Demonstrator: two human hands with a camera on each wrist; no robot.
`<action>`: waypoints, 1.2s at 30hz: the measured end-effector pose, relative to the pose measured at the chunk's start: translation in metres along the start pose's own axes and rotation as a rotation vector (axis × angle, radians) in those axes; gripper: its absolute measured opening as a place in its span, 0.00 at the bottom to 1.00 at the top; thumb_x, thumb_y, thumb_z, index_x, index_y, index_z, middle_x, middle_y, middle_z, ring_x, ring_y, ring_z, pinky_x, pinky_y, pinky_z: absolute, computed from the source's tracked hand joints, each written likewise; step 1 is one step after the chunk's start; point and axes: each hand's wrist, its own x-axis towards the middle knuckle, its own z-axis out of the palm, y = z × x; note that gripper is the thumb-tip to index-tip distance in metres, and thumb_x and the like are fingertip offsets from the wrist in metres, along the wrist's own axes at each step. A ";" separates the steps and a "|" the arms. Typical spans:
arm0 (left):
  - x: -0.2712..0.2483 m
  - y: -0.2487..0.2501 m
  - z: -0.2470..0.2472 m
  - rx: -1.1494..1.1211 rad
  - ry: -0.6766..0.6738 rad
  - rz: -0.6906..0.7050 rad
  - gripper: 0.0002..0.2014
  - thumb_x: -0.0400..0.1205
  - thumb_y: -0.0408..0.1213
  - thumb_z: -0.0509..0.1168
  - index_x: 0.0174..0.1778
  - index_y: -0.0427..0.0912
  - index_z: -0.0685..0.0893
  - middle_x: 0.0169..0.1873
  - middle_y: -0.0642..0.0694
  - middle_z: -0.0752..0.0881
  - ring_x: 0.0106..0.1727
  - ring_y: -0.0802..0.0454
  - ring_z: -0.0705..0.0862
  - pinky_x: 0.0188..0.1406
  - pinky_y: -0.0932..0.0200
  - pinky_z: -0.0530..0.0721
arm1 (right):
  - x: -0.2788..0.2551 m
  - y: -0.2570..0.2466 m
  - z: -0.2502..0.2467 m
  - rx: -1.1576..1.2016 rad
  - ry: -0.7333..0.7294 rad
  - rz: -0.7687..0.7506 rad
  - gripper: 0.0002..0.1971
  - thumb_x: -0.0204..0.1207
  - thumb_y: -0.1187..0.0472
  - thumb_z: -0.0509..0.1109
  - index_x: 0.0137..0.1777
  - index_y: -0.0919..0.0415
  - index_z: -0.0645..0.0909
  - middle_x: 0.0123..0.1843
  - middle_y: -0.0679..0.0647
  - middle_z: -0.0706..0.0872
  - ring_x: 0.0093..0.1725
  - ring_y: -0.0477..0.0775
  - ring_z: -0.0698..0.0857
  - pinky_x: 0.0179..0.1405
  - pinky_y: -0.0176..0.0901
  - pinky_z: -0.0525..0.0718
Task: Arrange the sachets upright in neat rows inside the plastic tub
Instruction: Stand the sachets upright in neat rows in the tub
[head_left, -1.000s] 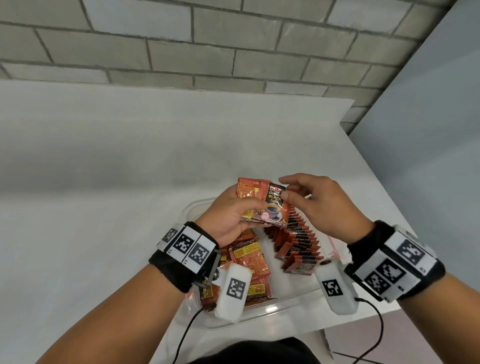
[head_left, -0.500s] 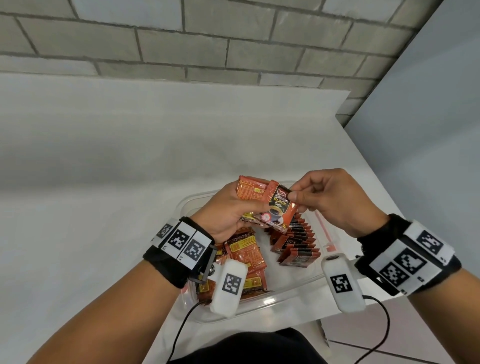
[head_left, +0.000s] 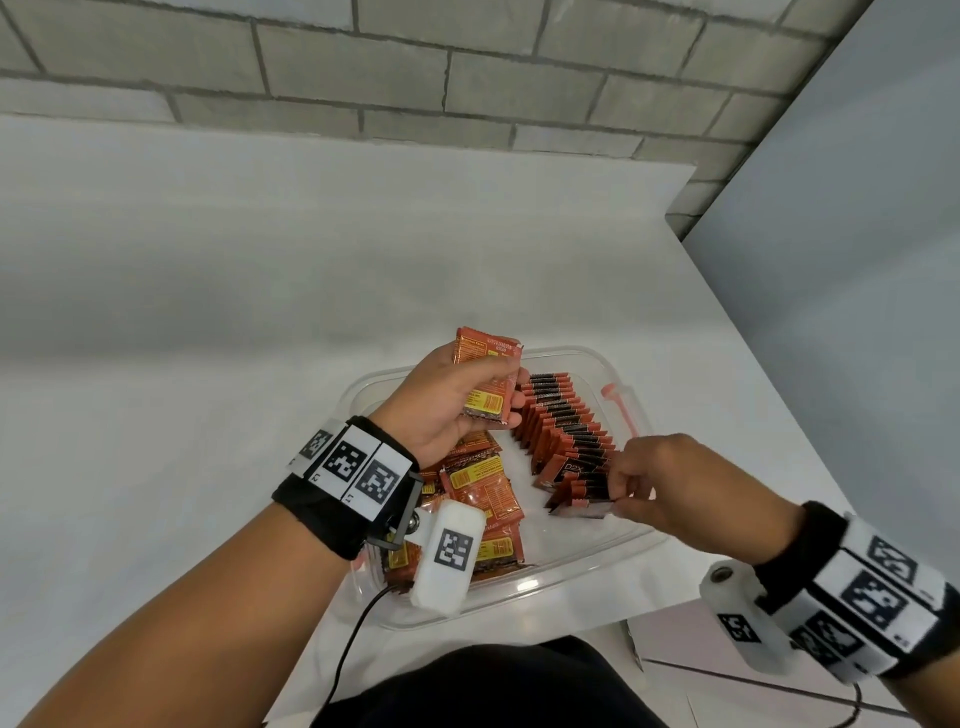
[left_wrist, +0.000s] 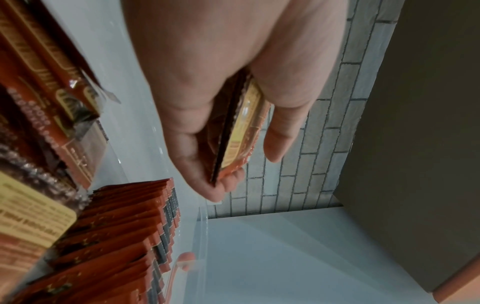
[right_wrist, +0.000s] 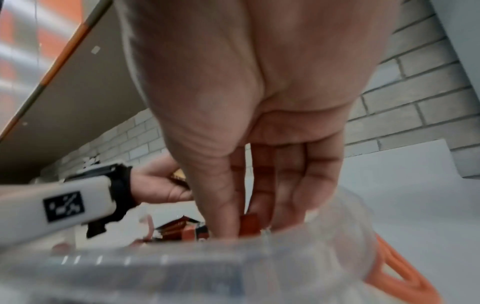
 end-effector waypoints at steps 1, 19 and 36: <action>0.000 0.000 0.000 0.002 0.002 -0.002 0.05 0.80 0.33 0.67 0.51 0.39 0.82 0.42 0.42 0.88 0.39 0.49 0.88 0.41 0.52 0.89 | 0.001 0.000 0.004 -0.052 0.003 -0.009 0.02 0.75 0.57 0.73 0.42 0.52 0.83 0.41 0.40 0.80 0.39 0.42 0.80 0.40 0.31 0.77; -0.002 0.001 0.000 0.022 0.000 -0.004 0.05 0.81 0.32 0.67 0.51 0.39 0.82 0.42 0.42 0.88 0.38 0.50 0.87 0.40 0.54 0.88 | 0.017 -0.007 0.016 -0.423 -0.014 0.042 0.06 0.76 0.58 0.63 0.38 0.52 0.71 0.39 0.45 0.76 0.37 0.51 0.73 0.42 0.42 0.65; 0.000 0.000 -0.002 -0.092 0.008 -0.041 0.07 0.84 0.28 0.57 0.52 0.32 0.80 0.39 0.35 0.88 0.37 0.44 0.89 0.42 0.50 0.89 | 0.017 -0.006 -0.006 -0.102 -0.013 0.071 0.09 0.73 0.48 0.73 0.43 0.52 0.79 0.36 0.43 0.81 0.34 0.42 0.79 0.33 0.34 0.74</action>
